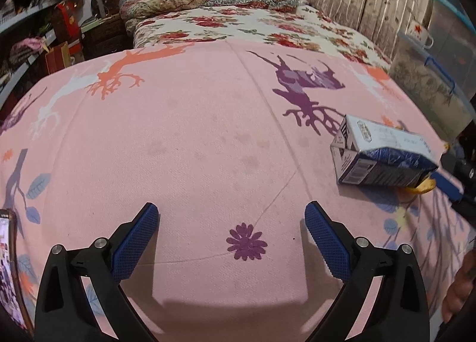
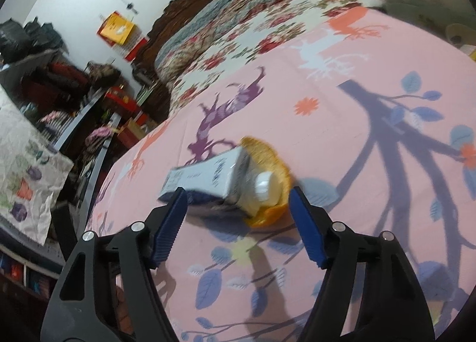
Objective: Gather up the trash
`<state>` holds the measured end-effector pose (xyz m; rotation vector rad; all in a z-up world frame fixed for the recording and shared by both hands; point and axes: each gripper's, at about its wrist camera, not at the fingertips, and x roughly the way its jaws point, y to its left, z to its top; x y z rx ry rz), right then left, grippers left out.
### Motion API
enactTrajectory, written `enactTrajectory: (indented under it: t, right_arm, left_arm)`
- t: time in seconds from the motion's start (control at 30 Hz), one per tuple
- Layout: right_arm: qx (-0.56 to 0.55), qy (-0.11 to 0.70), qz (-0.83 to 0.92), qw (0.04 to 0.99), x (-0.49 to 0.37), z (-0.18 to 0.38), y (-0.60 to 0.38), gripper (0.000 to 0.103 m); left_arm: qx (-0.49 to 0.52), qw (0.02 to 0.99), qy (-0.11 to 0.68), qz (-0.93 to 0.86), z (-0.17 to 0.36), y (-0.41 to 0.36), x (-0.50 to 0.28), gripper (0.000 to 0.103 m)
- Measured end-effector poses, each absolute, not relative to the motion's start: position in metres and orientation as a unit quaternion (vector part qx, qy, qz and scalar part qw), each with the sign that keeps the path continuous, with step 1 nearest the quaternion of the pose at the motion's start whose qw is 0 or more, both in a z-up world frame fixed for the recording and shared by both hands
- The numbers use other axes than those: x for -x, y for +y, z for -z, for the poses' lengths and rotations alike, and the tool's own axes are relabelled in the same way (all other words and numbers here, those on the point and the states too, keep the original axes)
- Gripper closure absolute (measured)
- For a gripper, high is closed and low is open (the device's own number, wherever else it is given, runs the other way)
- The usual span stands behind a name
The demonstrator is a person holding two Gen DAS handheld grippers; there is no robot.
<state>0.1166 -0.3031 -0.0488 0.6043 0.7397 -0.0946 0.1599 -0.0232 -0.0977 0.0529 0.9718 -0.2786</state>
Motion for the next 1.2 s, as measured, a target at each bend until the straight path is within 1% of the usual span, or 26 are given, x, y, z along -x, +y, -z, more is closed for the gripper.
enactTrajectory:
  t: [0.2, 0.4, 0.57, 0.8, 0.9, 1.07, 1.1, 1.17, 1.2]
  right_arm:
    - [-0.249, 0.372, 0.008, 0.894, -0.115, 0.048, -0.274, 0.033]
    - [-0.194, 0.396, -0.083, 0.894, -0.111, 0.048, -0.226, 0.032]
    - [-0.155, 0.373, -0.082, 0.911, -0.101, 0.034, -0.214, 0.032]
    - [-0.186, 0.33, -0.004, 0.926, -0.097, 0.018, -0.261, 0.032]
    - [-0.233, 0.32, 0.037, 0.918, -0.105, 0.021, -0.299, 0.031]
    - [-0.276, 0.343, 0.056, 0.896, -0.124, 0.037, -0.326, 0.033]
    - [-0.275, 0.348, 0.055, 0.895, -0.127, 0.04, -0.326, 0.034]
    - [-0.274, 0.374, 0.04, 0.885, -0.135, 0.051, -0.318, 0.04]
    - [-0.274, 0.377, 0.027, 0.884, -0.136, 0.053, -0.31, 0.04]
  left_arm:
    - [-0.004, 0.874, 0.464, 0.144, 0.096, -0.018, -0.159, 0.009]
    - [0.009, 0.874, 0.463, 0.15, 0.095, -0.015, -0.159, 0.009]
    - [0.011, 0.874, 0.462, 0.152, 0.095, -0.014, -0.16, 0.009]
    - [0.015, 0.873, 0.462, 0.154, 0.095, -0.014, -0.159, 0.009]
    - [0.018, 0.873, 0.461, 0.157, 0.094, -0.013, -0.158, 0.009]
    - [0.021, 0.873, 0.461, 0.159, 0.094, -0.011, -0.158, 0.009]
    - [0.022, 0.873, 0.461, 0.159, 0.094, -0.011, -0.159, 0.009]
    - [0.024, 0.873, 0.461, 0.16, 0.094, -0.011, -0.159, 0.009]
    - [0.026, 0.872, 0.461, 0.161, 0.094, -0.01, -0.159, 0.009]
